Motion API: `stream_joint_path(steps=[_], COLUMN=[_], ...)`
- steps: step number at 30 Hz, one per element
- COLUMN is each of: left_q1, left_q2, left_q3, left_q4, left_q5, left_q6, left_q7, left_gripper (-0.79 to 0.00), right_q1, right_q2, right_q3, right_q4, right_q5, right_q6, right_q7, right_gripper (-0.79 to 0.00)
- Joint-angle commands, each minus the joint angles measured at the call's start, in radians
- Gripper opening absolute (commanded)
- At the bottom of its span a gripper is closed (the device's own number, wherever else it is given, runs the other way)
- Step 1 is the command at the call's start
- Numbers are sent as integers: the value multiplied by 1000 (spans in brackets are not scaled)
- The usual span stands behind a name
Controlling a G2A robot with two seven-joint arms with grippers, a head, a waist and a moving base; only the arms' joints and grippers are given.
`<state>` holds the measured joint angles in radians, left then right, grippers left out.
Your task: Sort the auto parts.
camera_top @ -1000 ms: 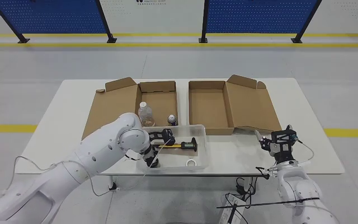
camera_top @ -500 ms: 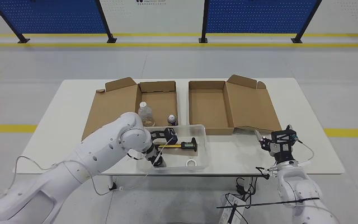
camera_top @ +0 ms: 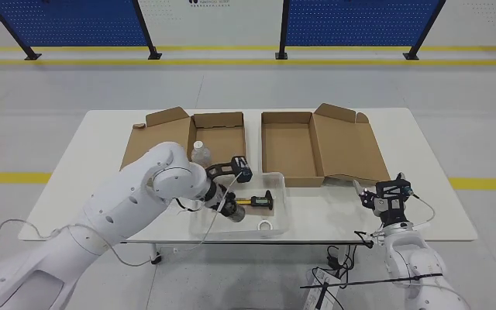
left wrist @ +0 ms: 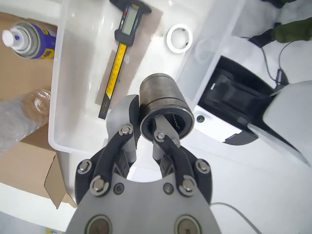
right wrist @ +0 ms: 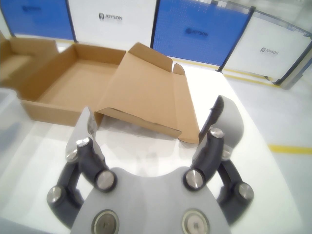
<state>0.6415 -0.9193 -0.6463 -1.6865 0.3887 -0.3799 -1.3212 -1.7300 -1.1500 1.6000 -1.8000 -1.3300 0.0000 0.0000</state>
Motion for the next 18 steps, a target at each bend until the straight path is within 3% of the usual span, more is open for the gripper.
stream_joint_path(steps=[1,11,18], left_q1=[12,72,99], left_q2=[12,52,76], left_q3=[-42,-192,-226], left_q4=[-38,-151,-181], left_q5=[-62,-413,-595], left_q6=[-4,-82,-117], left_q7=[-3,-35,-2], left_gripper=[-785,-785,-785], right_q1=[0,0,0], right_q2=[0,0,0], right_q3=[0,0,0], right_q4=[0,0,0], right_q5=[0,0,0], right_q6=[0,0,0], right_q7=[0,0,0], right_gripper=[0,0,0])
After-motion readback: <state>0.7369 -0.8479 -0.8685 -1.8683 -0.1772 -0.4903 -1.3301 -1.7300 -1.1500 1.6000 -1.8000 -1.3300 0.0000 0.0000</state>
